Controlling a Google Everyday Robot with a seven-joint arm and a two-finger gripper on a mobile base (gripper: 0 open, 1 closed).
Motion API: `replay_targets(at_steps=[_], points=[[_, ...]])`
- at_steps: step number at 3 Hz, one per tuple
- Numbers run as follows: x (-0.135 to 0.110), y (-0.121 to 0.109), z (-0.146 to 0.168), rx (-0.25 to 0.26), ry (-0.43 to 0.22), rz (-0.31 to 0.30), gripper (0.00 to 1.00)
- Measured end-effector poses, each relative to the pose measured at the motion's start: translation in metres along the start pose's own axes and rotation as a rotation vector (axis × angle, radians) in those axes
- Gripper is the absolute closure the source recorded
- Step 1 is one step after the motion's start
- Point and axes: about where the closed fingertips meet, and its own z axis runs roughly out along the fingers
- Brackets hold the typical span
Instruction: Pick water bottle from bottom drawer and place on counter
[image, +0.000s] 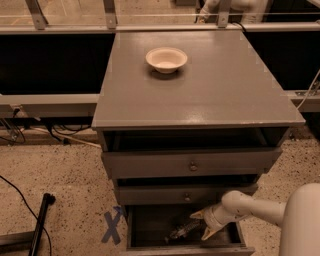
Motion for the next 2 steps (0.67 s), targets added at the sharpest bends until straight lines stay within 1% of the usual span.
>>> replay_targets(at_steps=[1,2], points=[[0.002,0.006,0.014,0.044,0.033,0.036,0.31],[0.008,0.001,0.025,0.140,0.079,0.051,0.31]])
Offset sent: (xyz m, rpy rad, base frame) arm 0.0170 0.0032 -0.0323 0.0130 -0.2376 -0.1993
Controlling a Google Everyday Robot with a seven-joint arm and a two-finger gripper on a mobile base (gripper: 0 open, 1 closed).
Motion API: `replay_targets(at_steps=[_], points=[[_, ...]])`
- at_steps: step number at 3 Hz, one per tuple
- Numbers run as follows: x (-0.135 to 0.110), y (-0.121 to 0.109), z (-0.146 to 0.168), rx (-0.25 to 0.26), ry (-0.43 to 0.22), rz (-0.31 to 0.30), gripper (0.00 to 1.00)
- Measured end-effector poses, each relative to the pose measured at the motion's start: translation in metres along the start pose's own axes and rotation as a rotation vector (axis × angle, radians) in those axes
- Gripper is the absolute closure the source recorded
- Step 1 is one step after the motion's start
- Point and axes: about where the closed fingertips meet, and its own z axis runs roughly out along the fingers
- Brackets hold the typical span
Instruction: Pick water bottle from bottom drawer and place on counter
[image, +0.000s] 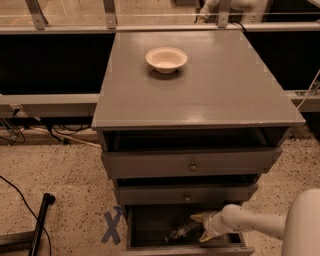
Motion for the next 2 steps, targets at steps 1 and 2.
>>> replay_targets(at_steps=[1,2], points=[[0.003,-0.004,0.005,0.072,0.024,-0.005,0.31],[0.008,-0.006,0.017,0.094,0.029,-0.013,0.32]])
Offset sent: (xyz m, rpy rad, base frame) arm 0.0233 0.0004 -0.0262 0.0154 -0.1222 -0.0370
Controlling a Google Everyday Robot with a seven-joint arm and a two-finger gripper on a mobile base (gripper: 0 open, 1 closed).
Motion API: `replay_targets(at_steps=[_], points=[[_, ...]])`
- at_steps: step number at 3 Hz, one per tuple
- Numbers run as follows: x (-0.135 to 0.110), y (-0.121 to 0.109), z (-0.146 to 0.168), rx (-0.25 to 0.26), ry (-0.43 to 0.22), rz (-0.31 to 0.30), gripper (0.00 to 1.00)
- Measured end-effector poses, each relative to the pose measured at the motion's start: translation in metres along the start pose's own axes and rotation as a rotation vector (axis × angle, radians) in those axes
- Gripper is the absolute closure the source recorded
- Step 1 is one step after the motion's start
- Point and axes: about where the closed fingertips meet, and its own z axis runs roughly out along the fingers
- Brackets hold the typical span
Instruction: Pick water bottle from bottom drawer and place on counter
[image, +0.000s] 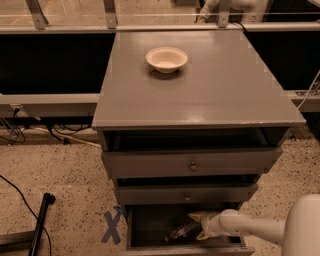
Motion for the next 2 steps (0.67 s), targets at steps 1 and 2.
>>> replay_targets(at_steps=[1,2], points=[[0.0052,0.0075,0.0133,-0.008,0.002,0.002,0.32],[0.0084,0.0138,0.0227,-0.023,0.002,-0.003,0.33]])
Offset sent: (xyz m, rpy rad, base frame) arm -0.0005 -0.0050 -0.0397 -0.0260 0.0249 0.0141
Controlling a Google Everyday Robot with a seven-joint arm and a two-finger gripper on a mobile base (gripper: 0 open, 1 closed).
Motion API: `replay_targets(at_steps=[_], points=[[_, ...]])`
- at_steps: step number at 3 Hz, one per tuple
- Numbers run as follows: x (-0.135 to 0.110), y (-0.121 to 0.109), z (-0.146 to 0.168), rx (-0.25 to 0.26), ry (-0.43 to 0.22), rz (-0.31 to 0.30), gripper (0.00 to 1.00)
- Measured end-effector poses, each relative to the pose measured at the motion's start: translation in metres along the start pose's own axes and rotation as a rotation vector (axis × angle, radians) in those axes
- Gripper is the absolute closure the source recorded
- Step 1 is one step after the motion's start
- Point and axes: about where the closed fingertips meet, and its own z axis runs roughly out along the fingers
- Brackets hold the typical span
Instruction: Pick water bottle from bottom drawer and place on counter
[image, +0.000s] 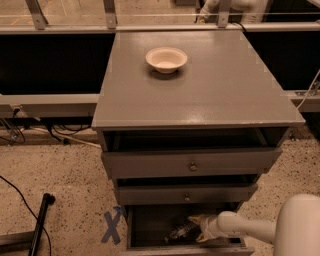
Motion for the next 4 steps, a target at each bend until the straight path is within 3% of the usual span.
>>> replay_targets(at_steps=[1,3,4], points=[[0.007,0.006,0.015,-0.030,-0.002,-0.001,0.33],[0.016,-0.006,0.031,-0.042,-0.015,-0.002,0.35],[0.018,-0.011,0.038,-0.054,-0.020,-0.003,0.49]])
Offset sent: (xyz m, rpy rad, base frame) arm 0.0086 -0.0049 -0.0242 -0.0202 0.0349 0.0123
